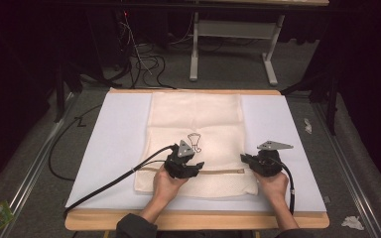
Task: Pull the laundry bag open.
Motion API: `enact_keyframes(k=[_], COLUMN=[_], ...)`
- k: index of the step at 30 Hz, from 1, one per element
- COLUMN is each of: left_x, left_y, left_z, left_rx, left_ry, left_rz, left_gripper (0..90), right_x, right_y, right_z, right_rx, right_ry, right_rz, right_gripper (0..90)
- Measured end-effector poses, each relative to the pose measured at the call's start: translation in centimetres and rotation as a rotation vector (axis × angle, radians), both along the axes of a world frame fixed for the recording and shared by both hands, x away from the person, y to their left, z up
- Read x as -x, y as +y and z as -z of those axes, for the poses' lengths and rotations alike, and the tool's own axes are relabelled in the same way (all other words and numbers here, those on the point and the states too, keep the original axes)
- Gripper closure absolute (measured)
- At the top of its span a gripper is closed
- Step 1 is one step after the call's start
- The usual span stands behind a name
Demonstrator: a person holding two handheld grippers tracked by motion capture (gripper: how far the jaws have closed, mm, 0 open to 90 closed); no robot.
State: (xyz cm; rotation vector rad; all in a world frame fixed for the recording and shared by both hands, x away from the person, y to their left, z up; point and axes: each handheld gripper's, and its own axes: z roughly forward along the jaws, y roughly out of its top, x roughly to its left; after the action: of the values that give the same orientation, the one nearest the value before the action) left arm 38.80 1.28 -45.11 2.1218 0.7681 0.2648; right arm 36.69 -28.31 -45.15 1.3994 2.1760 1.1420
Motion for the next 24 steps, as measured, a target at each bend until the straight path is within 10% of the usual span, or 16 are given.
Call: enact_keyframes(k=[24], left_x=[2.0], left_y=[-6.9], left_z=[-0.2], left_rx=[0.013], left_ry=[0.013], left_rz=[0.143], left_gripper=[50.3], right_x=[0.1], right_y=[-0.2], right_z=[-0.8], right_rx=[-0.027], right_ry=[-0.013], right_rz=[-0.007], right_gripper=[88.0])
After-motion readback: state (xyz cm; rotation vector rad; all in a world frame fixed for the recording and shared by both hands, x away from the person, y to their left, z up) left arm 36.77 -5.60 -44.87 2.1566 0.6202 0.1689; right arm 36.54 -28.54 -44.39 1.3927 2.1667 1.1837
